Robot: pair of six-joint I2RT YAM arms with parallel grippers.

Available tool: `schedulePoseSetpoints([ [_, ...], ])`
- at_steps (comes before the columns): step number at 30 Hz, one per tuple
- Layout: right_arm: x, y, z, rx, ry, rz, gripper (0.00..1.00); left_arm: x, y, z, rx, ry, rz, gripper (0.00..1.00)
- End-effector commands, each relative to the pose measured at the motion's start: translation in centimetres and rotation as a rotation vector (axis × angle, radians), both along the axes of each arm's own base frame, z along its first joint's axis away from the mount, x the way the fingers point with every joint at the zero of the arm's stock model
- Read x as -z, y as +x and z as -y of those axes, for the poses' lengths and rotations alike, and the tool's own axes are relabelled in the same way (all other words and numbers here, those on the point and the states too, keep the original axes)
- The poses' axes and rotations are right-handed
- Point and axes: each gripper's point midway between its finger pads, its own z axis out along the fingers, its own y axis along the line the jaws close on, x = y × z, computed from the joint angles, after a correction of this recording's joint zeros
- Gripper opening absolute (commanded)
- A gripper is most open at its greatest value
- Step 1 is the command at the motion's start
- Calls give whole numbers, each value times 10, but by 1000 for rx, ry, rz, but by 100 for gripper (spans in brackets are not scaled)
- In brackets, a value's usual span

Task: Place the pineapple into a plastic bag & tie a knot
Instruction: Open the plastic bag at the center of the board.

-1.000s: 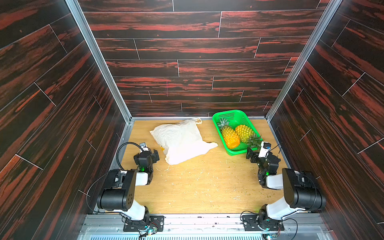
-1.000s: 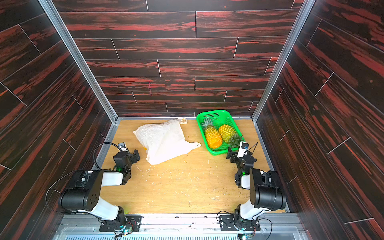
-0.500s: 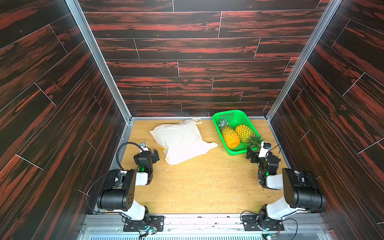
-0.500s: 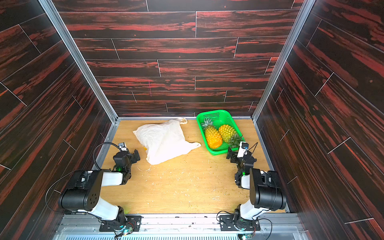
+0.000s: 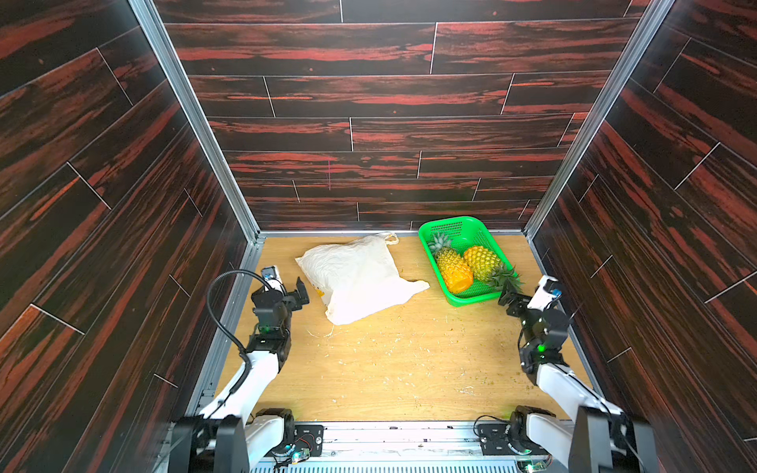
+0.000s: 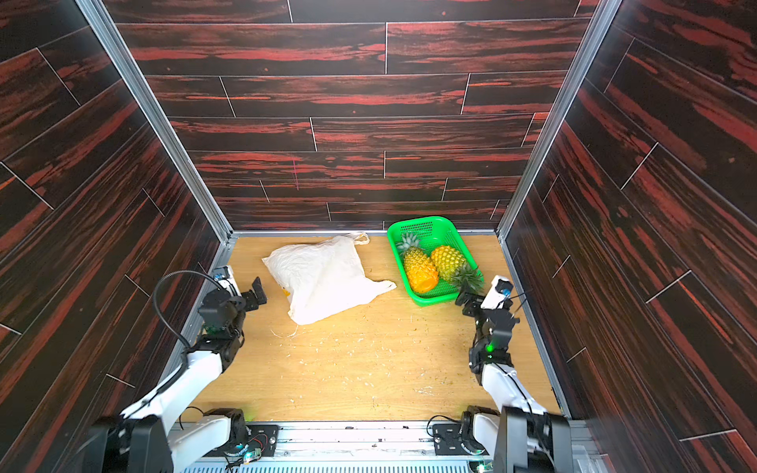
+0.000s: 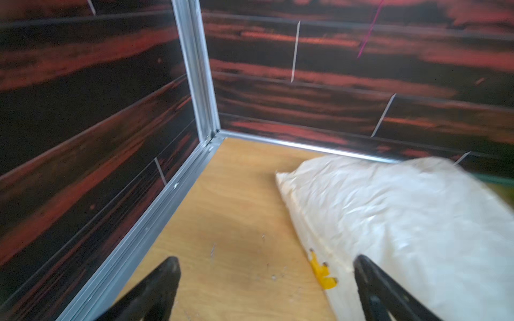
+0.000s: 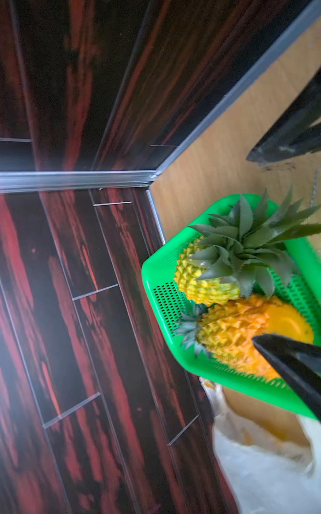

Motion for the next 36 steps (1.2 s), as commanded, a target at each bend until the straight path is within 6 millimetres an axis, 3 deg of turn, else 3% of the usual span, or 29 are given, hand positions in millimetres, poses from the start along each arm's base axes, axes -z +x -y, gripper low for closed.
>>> schedulePoseSetpoints([
  [1,11,3,-2,6,159,-184,99,-9,-2,23,110,-114,-66,100],
  [5,-14,11,-24,-121,198,-164,99,-37,6,64,291,-167,-38,100],
  [10,-39,17,-42,-226,233,-190,99,-50,7,148,571,-58,-70,99],
  [16,-47,13,-53,-265,250,-267,99,-23,-4,247,841,94,-164,98],
  [21,-46,5,-55,-263,252,-317,99,13,-7,301,942,171,-293,98],
  [28,-46,0,-54,-257,240,-332,98,68,-5,341,970,401,-524,98],
  [30,-41,1,-53,-255,235,-343,99,90,4,346,948,428,-597,98],
  [36,-40,-1,-48,-223,224,-350,99,126,27,345,875,575,-710,97],
])
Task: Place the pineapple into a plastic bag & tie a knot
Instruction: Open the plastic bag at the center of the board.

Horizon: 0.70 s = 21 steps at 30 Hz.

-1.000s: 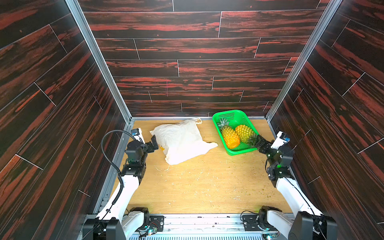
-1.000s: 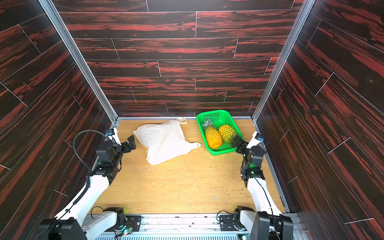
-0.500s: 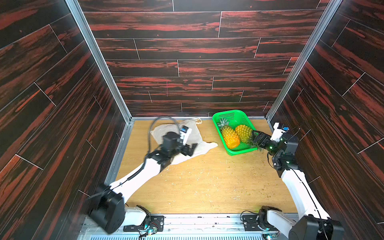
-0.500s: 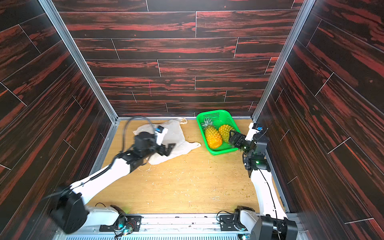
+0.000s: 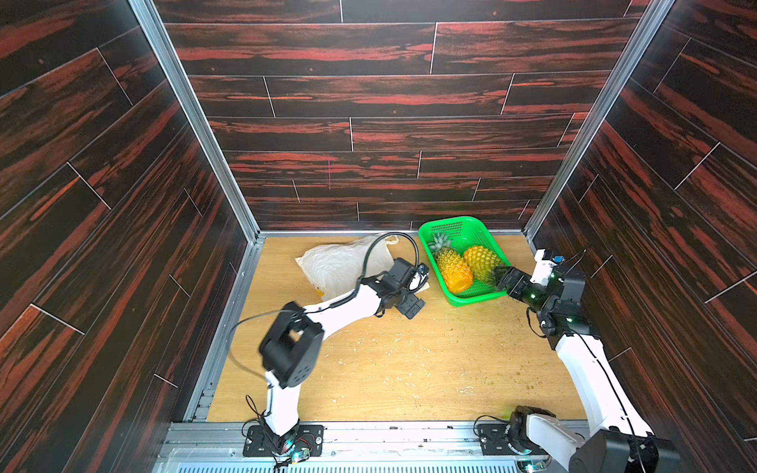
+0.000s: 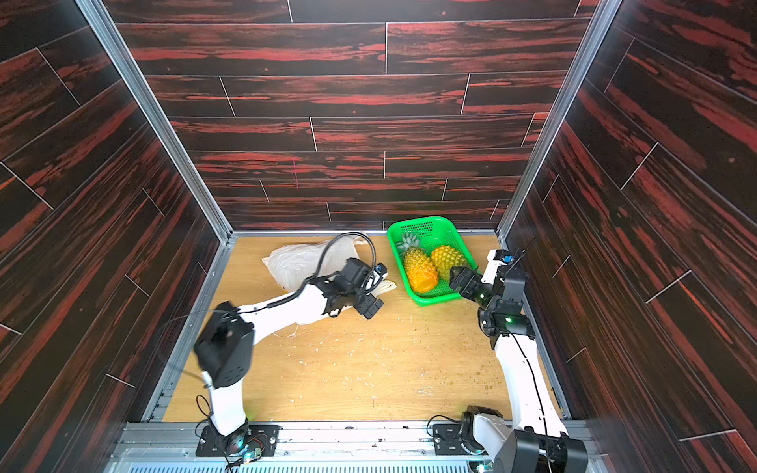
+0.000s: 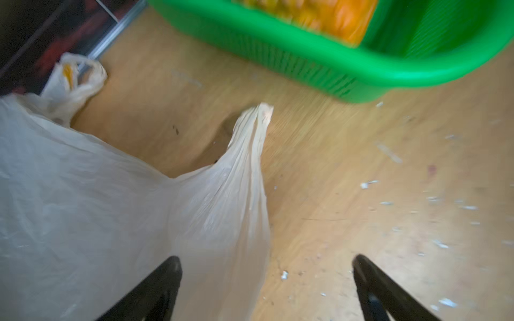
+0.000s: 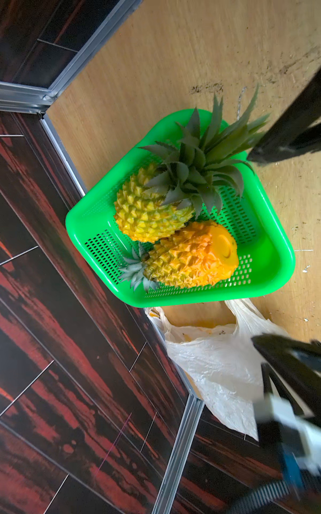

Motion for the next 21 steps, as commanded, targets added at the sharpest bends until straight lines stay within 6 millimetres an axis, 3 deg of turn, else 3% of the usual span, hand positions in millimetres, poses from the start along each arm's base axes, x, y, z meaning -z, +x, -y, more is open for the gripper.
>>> schedulePoseSetpoints([
  [1,-9,-2,1,3,-24,16,99,15,5,-21,-26,173,-13,96],
  [4,-10,-3,2,8,-38,11,99,25,15,-22,-43,220,-3,86],
  [7,-11,-3,2,0,-47,0,99,33,25,-22,-75,235,16,65],
  [10,-13,-2,2,2,-47,3,99,40,30,-22,-88,252,25,36],
  [12,-16,-3,3,8,-48,9,99,36,31,-24,-95,251,36,3],
  [15,-20,-3,4,18,-49,19,99,13,32,-29,-133,199,108,0],
  [17,-24,-3,3,13,-42,24,99,-15,32,-36,-180,128,198,0],
  [21,-31,0,-6,-22,15,-4,98,-63,24,-65,-297,8,384,0],
])
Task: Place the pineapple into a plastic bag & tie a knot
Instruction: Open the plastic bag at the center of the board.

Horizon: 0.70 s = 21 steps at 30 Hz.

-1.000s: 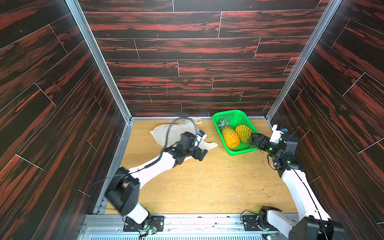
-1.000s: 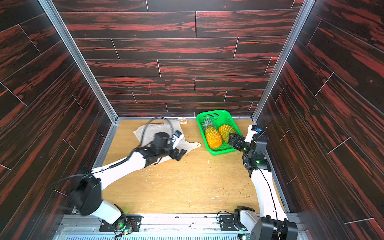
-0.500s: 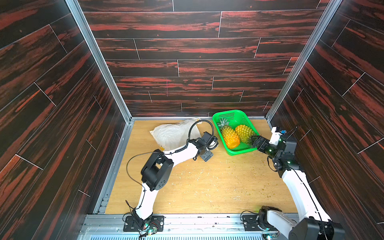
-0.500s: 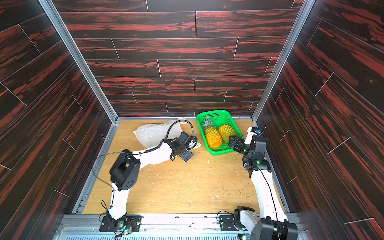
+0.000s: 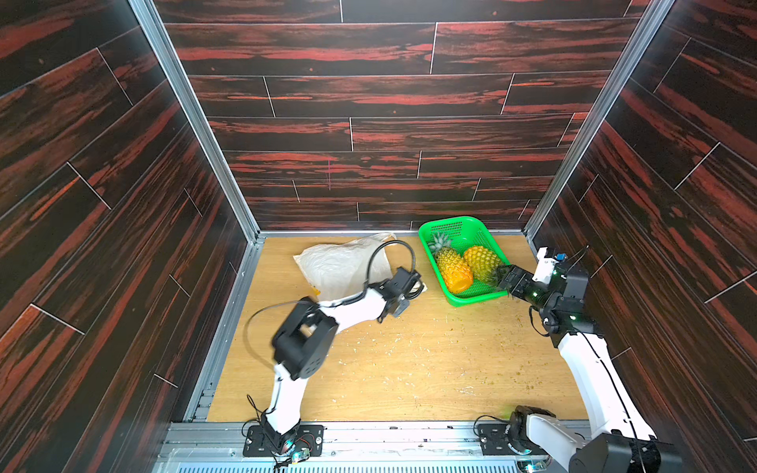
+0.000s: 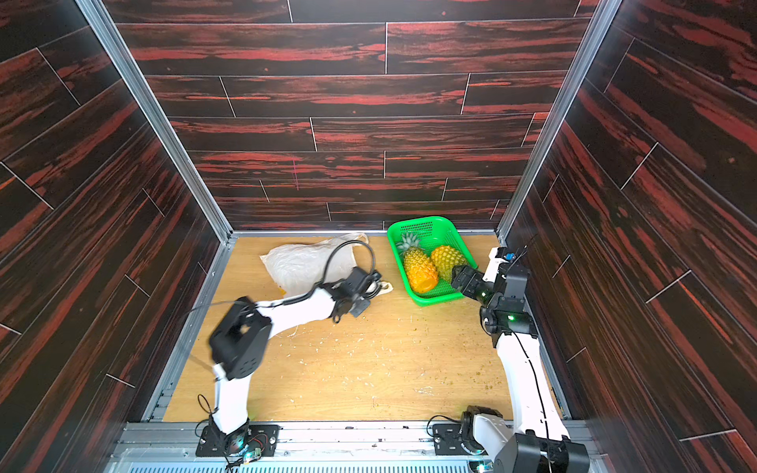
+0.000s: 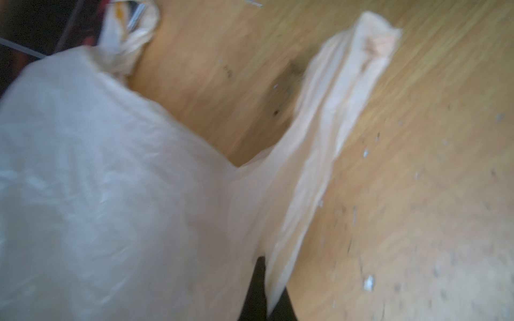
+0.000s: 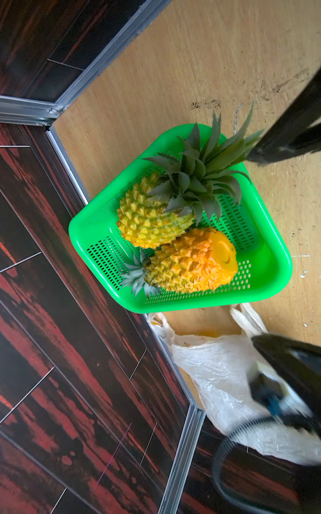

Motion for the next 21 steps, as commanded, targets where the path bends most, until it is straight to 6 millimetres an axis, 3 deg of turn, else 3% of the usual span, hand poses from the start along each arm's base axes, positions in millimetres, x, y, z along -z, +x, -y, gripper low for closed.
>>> schedulePoseSetpoints([
  [1,-18,3,-11,-38,65,-6,97,-93,8,-15,-91,-193,284,0],
  [4,-27,8,-23,-67,153,-31,94,-117,-14,-19,-44,-328,344,0],
  [8,-31,14,-52,-129,214,-90,92,-149,-51,-9,127,-568,435,0],
  [15,-14,14,-140,-334,299,-325,92,-138,-93,9,341,-717,384,0],
  [21,18,11,-201,-451,445,-549,89,-134,-109,13,400,-760,347,0],
])
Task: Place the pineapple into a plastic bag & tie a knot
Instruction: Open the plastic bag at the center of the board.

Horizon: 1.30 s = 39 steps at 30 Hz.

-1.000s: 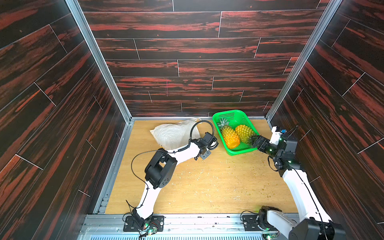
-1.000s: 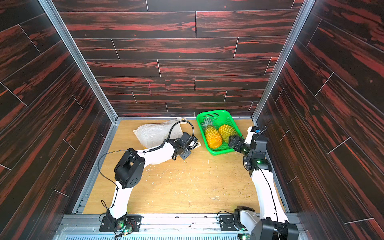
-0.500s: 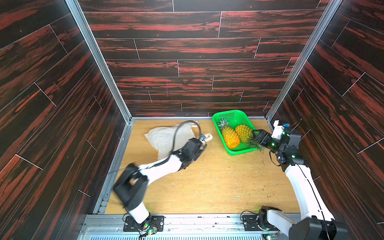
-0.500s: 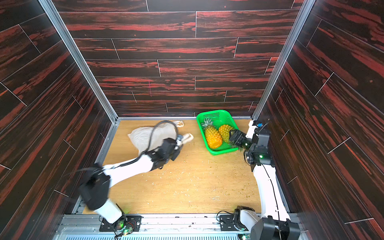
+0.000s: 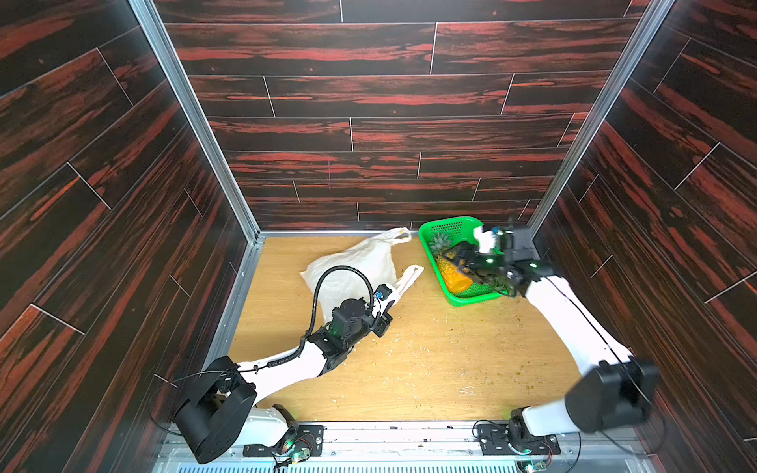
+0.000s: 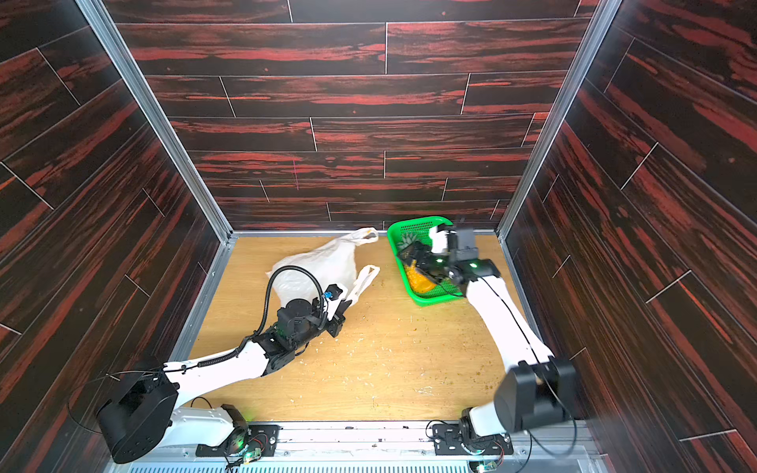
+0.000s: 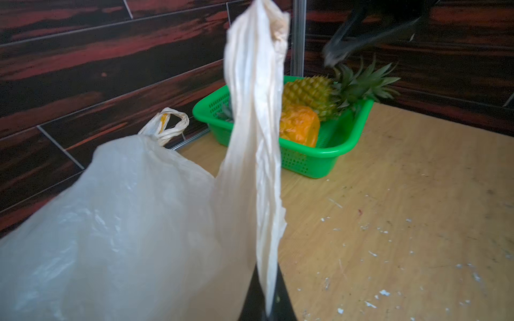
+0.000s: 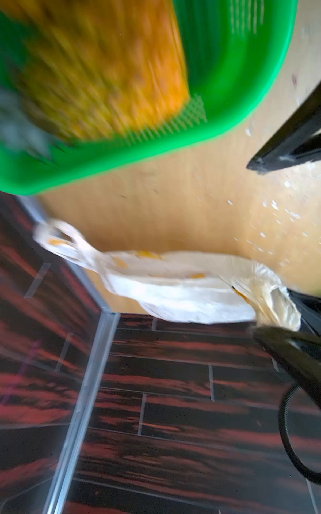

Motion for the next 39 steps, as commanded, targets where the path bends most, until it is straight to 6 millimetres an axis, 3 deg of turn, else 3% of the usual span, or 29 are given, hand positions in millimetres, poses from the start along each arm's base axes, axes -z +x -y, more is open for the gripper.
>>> schedulePoseSetpoints([
  [1,23,-13,-28,-53,86,-183,89,-22,-14,7,92,-70,46,0],
  [5,43,-1,-51,-83,154,-253,84,-19,-23,6,121,-55,43,0],
  [10,60,11,-68,-96,151,-280,83,-36,-34,1,141,-74,62,0],
  [17,37,14,-65,-81,150,-195,83,-85,-50,-7,167,-134,108,0],
  [20,39,11,-68,-87,148,-212,83,-90,-49,-9,154,-152,120,0],
  [24,51,5,-90,-143,140,-253,81,-87,-48,-4,174,-160,105,0],
  [27,58,2,-103,-165,124,-267,72,-83,-47,-2,174,-171,95,0],
  [29,63,3,-105,-158,114,-272,57,-82,-47,-3,172,-171,89,1],
  [30,64,4,-104,-151,108,-269,49,-81,-48,-3,173,-170,85,4],
  [32,66,6,-100,-138,79,-259,22,-78,-51,-7,169,-150,80,14],
  [34,63,8,-100,-149,62,-244,2,-77,-56,-13,159,-123,75,36],
  [36,53,11,-100,-164,38,-218,0,-77,-59,-24,125,-104,56,64],
  [37,47,13,-98,-167,11,-191,0,-84,-57,-34,69,-123,43,90],
  [38,40,16,-94,-166,-20,-156,0,-95,-54,-46,-4,-141,39,100],
  [39,33,18,-92,-167,-48,-124,0,-106,-52,-59,-69,-147,30,100],
])
